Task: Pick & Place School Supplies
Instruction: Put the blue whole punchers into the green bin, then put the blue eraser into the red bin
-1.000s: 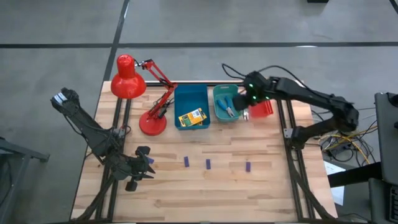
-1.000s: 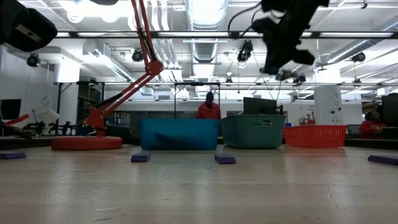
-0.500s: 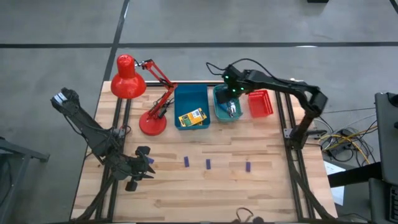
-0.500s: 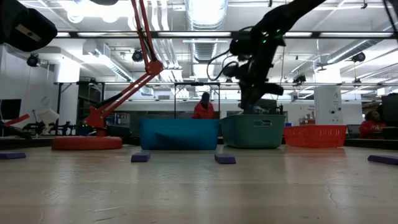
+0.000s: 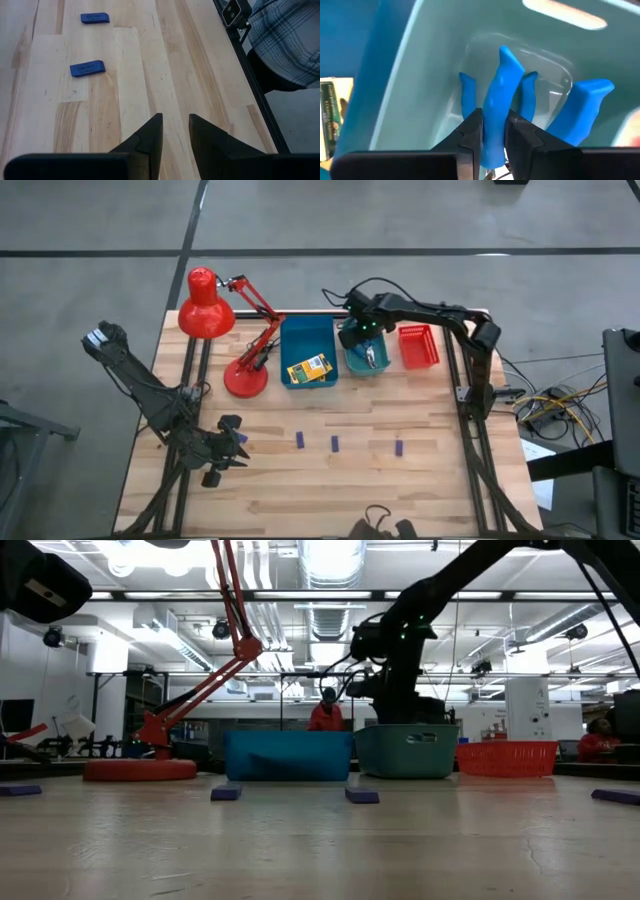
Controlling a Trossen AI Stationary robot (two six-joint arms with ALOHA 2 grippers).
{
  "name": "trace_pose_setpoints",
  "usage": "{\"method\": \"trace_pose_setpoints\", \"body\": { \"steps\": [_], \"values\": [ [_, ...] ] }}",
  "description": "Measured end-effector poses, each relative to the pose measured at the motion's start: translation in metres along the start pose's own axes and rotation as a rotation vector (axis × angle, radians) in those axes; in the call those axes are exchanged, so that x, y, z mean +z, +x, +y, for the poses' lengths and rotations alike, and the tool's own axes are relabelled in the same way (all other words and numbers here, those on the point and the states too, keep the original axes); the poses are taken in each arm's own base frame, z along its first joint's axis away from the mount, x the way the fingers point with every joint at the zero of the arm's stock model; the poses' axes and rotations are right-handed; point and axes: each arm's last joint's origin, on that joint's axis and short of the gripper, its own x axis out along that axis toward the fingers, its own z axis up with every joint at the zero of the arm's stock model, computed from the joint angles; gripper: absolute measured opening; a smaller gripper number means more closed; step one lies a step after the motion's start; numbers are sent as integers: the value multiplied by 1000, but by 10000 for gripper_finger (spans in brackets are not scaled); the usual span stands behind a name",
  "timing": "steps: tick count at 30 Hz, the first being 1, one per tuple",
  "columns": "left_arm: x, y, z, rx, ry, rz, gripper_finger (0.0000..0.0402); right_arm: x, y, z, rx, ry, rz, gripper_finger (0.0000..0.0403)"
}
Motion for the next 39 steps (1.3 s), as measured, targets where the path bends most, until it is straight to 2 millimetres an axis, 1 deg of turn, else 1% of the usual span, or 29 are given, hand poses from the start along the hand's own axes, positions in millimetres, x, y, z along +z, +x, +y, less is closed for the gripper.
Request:
{"method": "trace_pose_setpoints", "body": {
  "steps": [4,8,11,19,24,30,34,37,39],
  "values": [
    [0,0,0,0,0,0,99,-1,10,-1,-14,2,22,77],
    [0,0,0,0,0,0,99,-1,13,-2,-16,12,30,85],
    [0,0,0,0,0,0,99,-1,9,-1,-11,7,24,90],
    [0,0,0,0,0,0,99,-1,-9,0,13,4,-13,108],
    [0,0,0,0,0,0,99,-1,-30,0,49,16,-54,114],
    [0,0,0,0,0,0,99,-7,-69,4,125,-23,-127,112],
    [0,0,0,0,0,0,99,-17,-96,9,162,-52,-185,114],
    [0,0,0,0,0,0,99,-30,-119,11,167,-92,-212,114],
    [0,0,0,0,0,0,99,-43,-132,12,168,-125,-200,114]
  ]
}}
